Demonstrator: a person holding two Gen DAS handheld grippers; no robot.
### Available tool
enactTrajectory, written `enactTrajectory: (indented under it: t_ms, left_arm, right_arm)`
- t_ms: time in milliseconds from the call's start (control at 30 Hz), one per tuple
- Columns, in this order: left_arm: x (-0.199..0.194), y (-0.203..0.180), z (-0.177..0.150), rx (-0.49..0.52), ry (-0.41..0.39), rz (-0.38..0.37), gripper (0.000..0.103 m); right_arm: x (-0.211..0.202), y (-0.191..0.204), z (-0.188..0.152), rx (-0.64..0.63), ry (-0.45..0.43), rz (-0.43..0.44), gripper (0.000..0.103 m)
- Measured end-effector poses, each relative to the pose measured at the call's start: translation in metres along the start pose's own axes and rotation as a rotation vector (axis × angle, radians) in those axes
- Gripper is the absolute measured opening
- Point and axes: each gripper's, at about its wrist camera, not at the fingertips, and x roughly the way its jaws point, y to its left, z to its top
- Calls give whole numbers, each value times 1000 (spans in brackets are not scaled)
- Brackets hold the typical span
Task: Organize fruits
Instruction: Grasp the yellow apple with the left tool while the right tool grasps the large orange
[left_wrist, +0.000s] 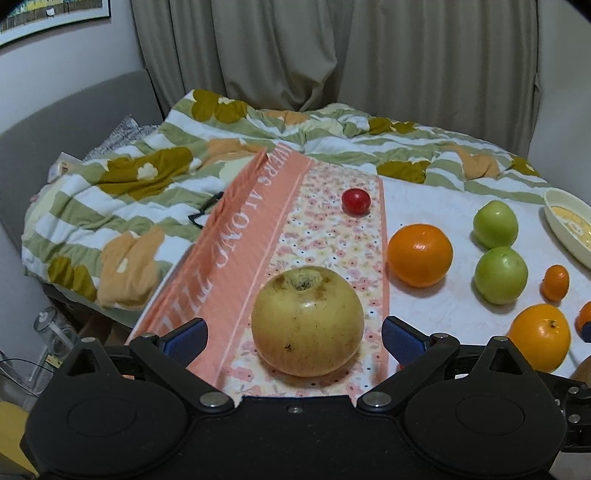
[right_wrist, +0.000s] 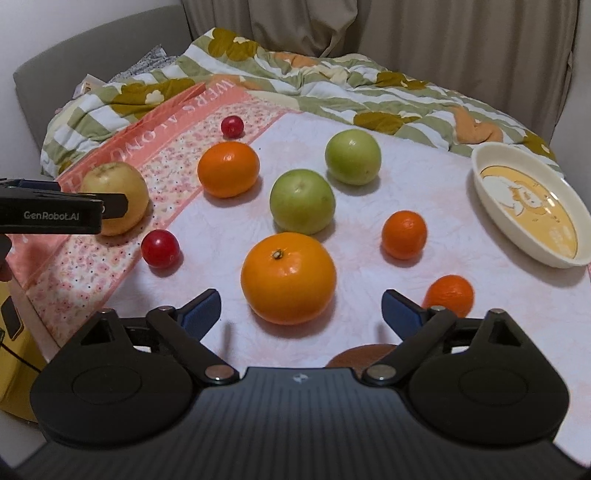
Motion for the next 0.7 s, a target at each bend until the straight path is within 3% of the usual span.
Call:
enactTrajectory:
  t_ms: [233,367,700]
  left_arm:
    - [17,4,2,-22,35,-36,94]
    - [22,7,4,-34,45,-84,79]
    - [22,9,4,-11,41,-100,79]
  right_arm:
    - [11,4,3,12,17,-10,101]
    - [14,6,7,17,24,-14,96]
    - [20,7,11,29,34,-24,89]
